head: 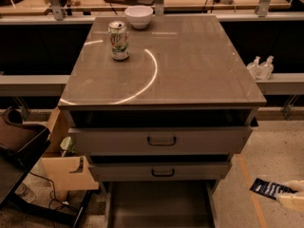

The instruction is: Place rxbar blueberry into bottom drawer

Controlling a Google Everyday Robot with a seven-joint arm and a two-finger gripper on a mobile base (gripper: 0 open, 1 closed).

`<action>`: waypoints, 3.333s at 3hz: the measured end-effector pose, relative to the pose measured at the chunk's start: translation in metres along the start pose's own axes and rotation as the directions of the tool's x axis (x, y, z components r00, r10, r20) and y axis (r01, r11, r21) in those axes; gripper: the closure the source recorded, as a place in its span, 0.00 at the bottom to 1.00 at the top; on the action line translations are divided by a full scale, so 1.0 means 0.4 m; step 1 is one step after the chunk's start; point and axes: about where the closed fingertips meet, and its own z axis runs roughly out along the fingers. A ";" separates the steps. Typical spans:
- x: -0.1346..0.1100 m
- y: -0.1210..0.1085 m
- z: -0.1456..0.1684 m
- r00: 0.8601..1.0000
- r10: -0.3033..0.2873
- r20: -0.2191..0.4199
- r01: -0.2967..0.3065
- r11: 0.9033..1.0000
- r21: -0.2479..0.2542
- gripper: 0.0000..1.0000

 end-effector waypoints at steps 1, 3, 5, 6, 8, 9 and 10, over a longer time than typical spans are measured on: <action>0.122 -0.050 0.068 0.998 -0.031 -0.053 0.025 0.994 -0.103 1.00; 0.236 -0.076 0.141 0.992 -0.043 -0.116 0.020 0.982 -0.188 1.00; 0.238 -0.081 0.375 0.984 -0.164 -0.067 0.140 0.954 -0.266 1.00; 0.252 -0.071 0.524 0.971 -0.239 -0.010 0.224 0.923 -0.311 1.00; 0.296 -0.033 0.838 0.942 -0.315 0.120 0.336 0.855 -0.395 1.00; 0.296 -0.033 0.838 0.942 -0.315 0.120 0.336 0.855 -0.395 1.00; 0.313 -0.024 0.889 0.943 -0.308 0.126 0.332 0.850 -0.408 1.00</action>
Offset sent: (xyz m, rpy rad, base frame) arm -0.0295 -0.0277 -0.1564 0.0280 0.1896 0.2548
